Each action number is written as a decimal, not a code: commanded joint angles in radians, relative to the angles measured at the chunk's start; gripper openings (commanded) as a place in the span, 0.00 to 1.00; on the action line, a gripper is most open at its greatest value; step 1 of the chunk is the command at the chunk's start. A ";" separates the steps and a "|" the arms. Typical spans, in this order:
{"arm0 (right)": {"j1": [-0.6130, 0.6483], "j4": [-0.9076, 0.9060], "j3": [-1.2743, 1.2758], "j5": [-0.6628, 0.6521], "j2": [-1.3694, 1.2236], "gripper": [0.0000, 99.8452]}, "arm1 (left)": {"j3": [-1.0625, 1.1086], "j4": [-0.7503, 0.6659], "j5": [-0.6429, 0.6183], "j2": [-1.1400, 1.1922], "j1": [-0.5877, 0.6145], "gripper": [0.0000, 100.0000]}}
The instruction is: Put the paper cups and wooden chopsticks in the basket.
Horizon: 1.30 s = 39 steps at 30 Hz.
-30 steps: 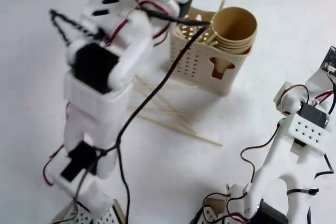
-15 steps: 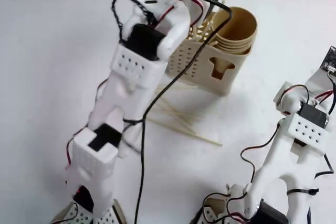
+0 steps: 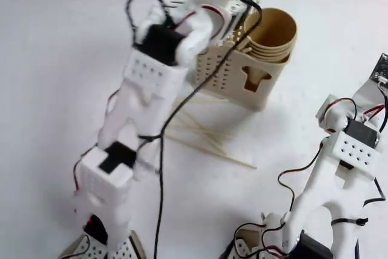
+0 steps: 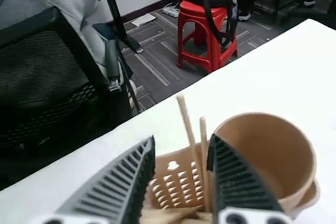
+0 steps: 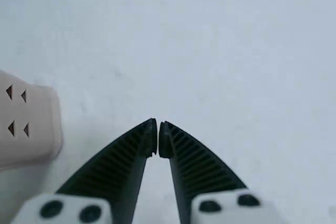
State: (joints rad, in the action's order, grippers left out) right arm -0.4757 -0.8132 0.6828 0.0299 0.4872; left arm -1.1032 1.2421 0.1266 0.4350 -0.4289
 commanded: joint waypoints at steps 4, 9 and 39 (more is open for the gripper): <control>-0.005 0.008 -0.044 0.002 0.041 0.02 | -0.048 0.264 -0.003 -0.243 0.091 0.18; -0.004 0.007 -0.049 0.000 0.042 0.02 | -0.048 0.463 -0.002 -0.340 0.163 0.18; 0.908 -0.611 -0.216 -0.585 0.475 0.09 | 1.306 0.195 0.046 -1.454 0.533 0.02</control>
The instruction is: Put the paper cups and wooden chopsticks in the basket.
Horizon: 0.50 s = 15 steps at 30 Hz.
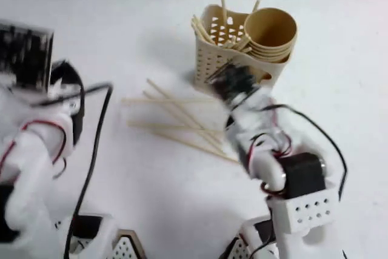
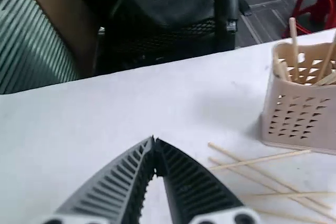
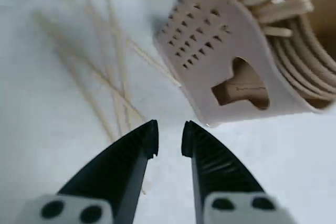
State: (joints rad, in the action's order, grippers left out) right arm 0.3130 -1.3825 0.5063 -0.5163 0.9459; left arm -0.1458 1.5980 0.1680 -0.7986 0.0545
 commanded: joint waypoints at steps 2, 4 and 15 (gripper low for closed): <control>0.157 -0.054 -0.040 -0.043 -0.012 0.09 | 0.532 -0.247 0.005 -0.338 0.076 0.02; 0.186 -0.061 -0.040 -0.043 -0.071 0.09 | 0.709 -0.325 0.003 -0.453 0.101 0.02; 0.277 0.065 -0.048 -0.048 -0.449 0.09 | 1.295 -0.522 0.011 -0.926 0.196 0.02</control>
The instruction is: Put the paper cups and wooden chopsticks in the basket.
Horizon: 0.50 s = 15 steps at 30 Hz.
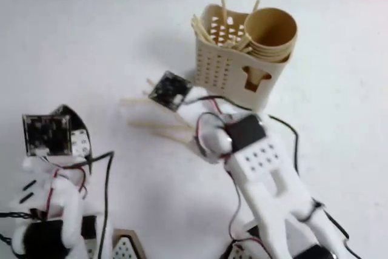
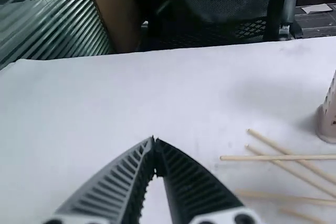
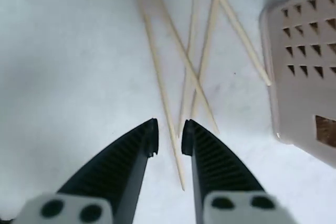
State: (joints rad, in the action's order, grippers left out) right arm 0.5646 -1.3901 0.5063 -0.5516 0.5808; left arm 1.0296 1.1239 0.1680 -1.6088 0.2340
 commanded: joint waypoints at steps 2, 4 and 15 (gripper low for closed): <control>0.025 0.108 -0.048 -0.038 -0.130 0.09 | 0.187 -0.048 0.011 -0.168 0.016 0.02; 0.025 0.134 -0.048 -0.064 -0.170 0.09 | 0.253 -0.048 0.011 -0.214 0.016 0.02; 0.025 0.243 -0.097 -0.100 -0.378 0.27 | 0.396 -0.058 0.012 -0.216 0.150 0.02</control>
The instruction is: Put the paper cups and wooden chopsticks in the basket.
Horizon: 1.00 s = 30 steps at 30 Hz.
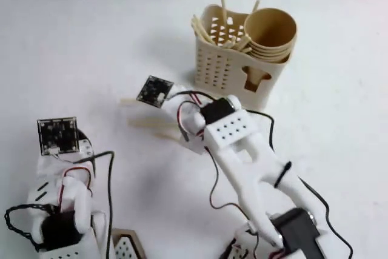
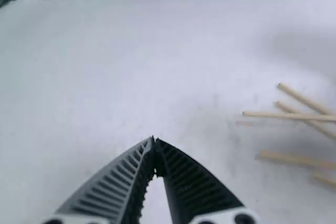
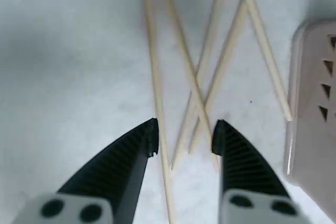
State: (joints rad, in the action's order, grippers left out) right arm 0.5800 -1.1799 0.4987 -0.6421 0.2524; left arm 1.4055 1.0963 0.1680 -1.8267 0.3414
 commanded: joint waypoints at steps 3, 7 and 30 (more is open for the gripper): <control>0.019 0.025 -0.175 -0.009 -0.150 0.29 | 0.044 -0.060 0.012 0.002 0.068 0.02; 0.041 0.025 -0.281 -0.005 -0.291 0.29 | 0.061 -0.078 0.014 0.002 0.073 0.02; -0.013 0.025 -0.681 -0.005 -0.828 0.19 | 0.063 -0.077 0.014 0.002 0.073 0.02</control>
State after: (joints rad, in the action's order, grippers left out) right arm 0.5831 -1.1584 -0.1396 -0.6421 -0.5363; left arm 1.4730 1.0441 0.1680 -1.8159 0.4058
